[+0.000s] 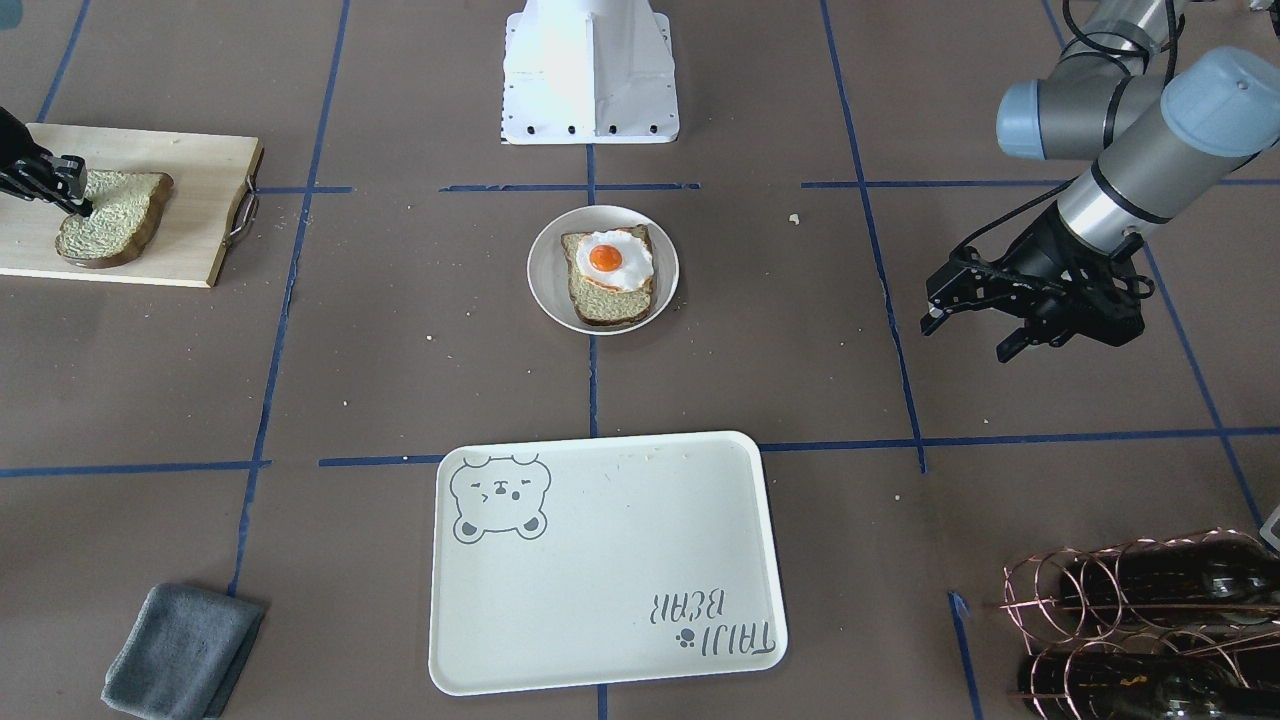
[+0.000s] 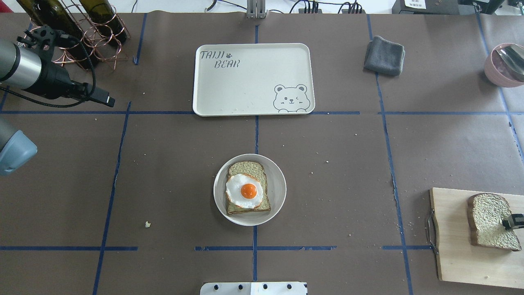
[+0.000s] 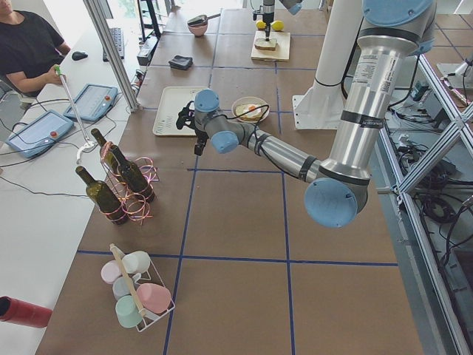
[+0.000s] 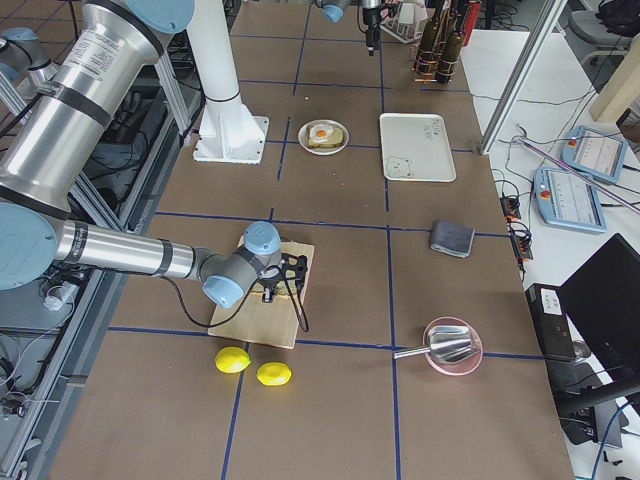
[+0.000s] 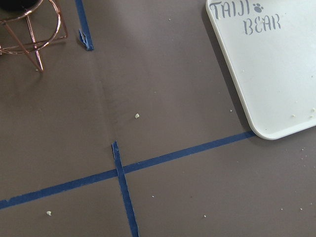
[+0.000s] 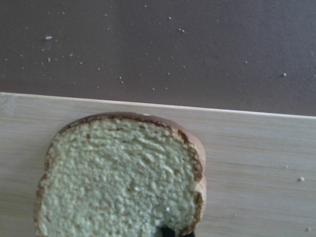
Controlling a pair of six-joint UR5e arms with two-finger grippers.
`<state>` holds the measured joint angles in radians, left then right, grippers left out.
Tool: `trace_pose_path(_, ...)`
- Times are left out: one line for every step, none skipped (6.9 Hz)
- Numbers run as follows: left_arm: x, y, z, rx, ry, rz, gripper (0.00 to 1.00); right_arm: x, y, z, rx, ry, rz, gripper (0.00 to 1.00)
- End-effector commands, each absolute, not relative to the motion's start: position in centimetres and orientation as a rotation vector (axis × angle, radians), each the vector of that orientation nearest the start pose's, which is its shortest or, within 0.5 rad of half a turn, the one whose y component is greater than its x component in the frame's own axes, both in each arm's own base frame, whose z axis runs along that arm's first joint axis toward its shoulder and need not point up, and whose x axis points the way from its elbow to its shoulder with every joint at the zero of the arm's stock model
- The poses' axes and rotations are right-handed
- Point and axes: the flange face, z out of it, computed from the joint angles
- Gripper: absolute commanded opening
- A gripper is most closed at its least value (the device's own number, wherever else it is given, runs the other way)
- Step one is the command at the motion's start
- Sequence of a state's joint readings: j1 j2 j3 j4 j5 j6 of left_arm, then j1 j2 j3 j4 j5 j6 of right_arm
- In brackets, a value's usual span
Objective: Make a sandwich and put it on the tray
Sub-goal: 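Grasp the bread slice with the right gripper and lift it toward the plate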
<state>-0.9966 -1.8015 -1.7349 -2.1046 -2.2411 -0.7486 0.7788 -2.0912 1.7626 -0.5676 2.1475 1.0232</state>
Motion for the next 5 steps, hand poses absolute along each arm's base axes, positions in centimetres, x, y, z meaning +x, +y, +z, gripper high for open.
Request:
trace_pose_path(25.6, -52.7, 39.3, 0.321, 1.034, 0.155, 1.0, -15.4, -26.7, 63.1, 0.011, -0.9, 0.012, 0.0)
trace_pose_path(25.6, -52.7, 39.2, 0.322, 1.035, 0.153, 1.0, -14.9, -27.0, 59.8, 0.052, -0.947, 0.009, 0.0)
trace_pose_path(25.7, -52.7, 39.2, 0.32, 1.035, 0.153, 1.0, -14.6, -27.9, 57.1, 0.096, -0.992, 0.015, 0.0)
trace_pose_path(25.7, -52.7, 39.3, 0.319, 1.034, 0.153, 1.0, -14.9, -28.7, 54.5, 0.125, -1.041, 0.001, 0.0)
trace_pose_path(25.8, -52.9, 39.6, 0.313, 1.031, 0.149, 1.0, -16.5, -30.6, 51.4, 0.152, -1.115, -0.021, 0.0)
